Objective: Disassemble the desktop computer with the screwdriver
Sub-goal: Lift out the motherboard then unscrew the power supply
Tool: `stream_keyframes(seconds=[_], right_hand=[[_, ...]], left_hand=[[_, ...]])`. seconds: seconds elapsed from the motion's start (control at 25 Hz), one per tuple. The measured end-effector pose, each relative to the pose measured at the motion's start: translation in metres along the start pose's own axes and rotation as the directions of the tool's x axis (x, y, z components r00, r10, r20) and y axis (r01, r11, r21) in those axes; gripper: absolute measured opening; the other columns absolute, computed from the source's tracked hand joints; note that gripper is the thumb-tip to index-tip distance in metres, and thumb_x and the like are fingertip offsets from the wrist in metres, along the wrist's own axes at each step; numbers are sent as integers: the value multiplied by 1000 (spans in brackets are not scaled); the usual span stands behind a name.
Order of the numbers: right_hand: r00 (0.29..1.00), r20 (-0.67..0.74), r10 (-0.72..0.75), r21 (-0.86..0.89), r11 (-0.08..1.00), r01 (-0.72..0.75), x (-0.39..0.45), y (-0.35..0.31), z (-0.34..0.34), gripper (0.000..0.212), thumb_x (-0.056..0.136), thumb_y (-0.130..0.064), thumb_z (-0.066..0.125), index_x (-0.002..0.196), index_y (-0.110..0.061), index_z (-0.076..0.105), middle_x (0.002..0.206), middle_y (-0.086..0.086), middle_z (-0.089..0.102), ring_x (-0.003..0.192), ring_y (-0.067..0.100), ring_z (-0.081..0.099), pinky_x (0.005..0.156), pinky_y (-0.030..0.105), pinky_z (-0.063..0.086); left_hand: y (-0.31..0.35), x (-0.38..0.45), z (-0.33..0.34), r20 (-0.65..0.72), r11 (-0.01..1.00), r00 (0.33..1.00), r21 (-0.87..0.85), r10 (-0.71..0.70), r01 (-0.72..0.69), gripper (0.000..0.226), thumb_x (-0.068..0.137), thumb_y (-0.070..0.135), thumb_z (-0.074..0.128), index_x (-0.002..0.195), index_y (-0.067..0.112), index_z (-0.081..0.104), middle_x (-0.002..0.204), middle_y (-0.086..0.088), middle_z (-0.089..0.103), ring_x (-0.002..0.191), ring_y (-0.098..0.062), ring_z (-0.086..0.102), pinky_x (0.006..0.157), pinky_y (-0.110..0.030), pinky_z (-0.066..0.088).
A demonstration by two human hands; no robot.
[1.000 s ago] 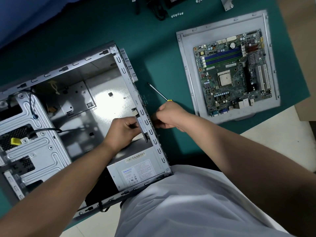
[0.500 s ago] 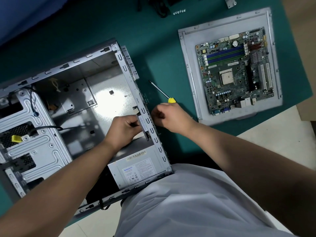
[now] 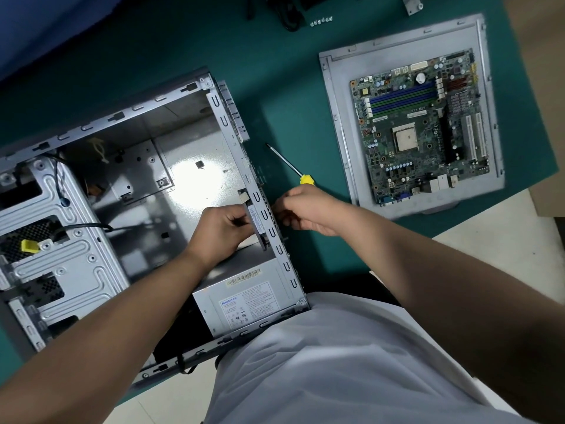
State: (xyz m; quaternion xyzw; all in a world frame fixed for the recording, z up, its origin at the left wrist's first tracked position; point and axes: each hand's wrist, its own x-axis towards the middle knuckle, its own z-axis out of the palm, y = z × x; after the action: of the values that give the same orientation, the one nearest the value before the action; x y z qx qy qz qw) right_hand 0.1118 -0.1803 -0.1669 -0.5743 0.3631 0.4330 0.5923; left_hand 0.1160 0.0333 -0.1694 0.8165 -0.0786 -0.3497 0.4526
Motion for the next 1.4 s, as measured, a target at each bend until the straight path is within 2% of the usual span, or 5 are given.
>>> stream_keyframes(seconds=[0.16,0.36,0.52,1.0,1.4], right_hand=[[997,47,59,-54,997,-57,3,-10,-1,14,91,-8,66,79,-11,61,57,1,59,46,7,50,42,15,39],[987,80,-136,-239,959,152,4,-3,-3,14,95,-7,62,82,-12,65,77,10,64,60,11,57,54,20,46],[972,120,-200,-289,930,227,7,-3,-5,19,95,-3,61,79,-14,65,69,2,64,55,7,59,53,18,47],[966,9,-259,230,941,250,-8,2,-11,22,90,14,57,87,-7,64,78,9,70,62,15,64,58,20,52],[908,-180,-378,162,899,407,-6,-55,-39,11,92,7,65,97,-2,68,85,13,70,72,18,68,75,24,59]], left_hand=[[-2,1,0,-3,1000,1000,-21,0,0,14,82,4,82,85,18,82,83,3,79,90,-27,75,84,-46,58],[-5,1,1,5,999,1000,-46,4,-4,12,83,5,82,86,17,82,84,-4,78,92,-35,73,83,-50,58],[-5,1,1,5,999,1000,-45,8,-8,11,84,5,81,87,15,81,84,-5,78,91,-36,73,82,-49,58],[-5,1,2,19,998,1000,-62,2,-1,12,84,2,80,81,14,80,79,0,78,85,-31,74,80,-44,58],[-6,1,1,29,996,1000,-84,-11,13,12,82,0,80,82,12,78,82,3,78,72,-2,65,77,-33,56]])
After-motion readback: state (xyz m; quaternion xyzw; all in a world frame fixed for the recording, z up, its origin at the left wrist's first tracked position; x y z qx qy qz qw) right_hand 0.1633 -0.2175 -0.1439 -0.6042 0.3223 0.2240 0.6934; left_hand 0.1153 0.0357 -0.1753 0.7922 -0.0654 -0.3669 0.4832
